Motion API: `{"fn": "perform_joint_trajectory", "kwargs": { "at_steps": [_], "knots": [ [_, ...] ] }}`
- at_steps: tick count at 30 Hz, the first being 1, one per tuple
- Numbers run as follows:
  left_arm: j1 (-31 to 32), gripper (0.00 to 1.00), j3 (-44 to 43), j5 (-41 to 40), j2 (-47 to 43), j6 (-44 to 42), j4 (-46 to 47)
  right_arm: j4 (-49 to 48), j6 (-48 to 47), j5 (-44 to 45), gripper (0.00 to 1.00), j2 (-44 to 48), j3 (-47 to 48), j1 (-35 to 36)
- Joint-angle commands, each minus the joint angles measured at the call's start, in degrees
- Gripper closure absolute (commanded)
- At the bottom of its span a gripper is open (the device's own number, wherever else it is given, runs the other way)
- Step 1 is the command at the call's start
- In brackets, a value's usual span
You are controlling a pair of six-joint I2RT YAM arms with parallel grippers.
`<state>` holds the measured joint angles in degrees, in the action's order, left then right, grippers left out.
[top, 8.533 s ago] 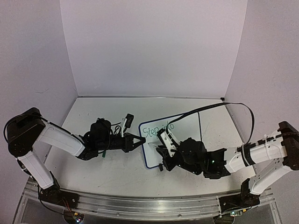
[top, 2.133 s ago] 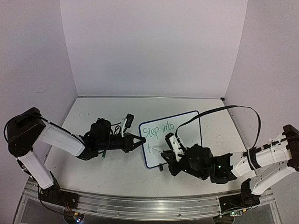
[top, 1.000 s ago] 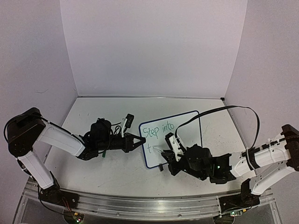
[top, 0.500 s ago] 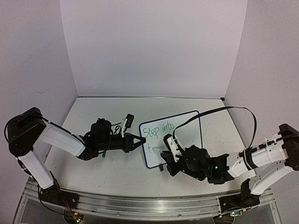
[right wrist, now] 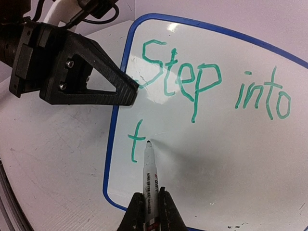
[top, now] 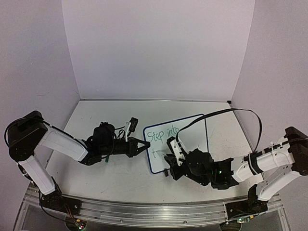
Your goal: Write a sentence on the whiteboard
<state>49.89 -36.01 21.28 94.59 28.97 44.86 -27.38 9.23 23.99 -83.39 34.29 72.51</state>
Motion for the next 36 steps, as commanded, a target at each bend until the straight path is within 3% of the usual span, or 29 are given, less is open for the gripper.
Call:
{"fn": "perform_joint_trajectory", "kwargs": {
  "at_steps": [1, 36],
  "knots": [
    [0.4, 1.0, -1.1, -1.3, 0.8, 0.0, -2.5, -1.2, -0.4, 1.3, 1.0, -1.6, 2.5, -0.1],
    [0.4, 1.0, -0.8, -1.8, 0.0, -0.2, -2.6, 3.3, 3.8, -0.7, 1.0, -0.7, -0.2, 0.0]
  ]
}}
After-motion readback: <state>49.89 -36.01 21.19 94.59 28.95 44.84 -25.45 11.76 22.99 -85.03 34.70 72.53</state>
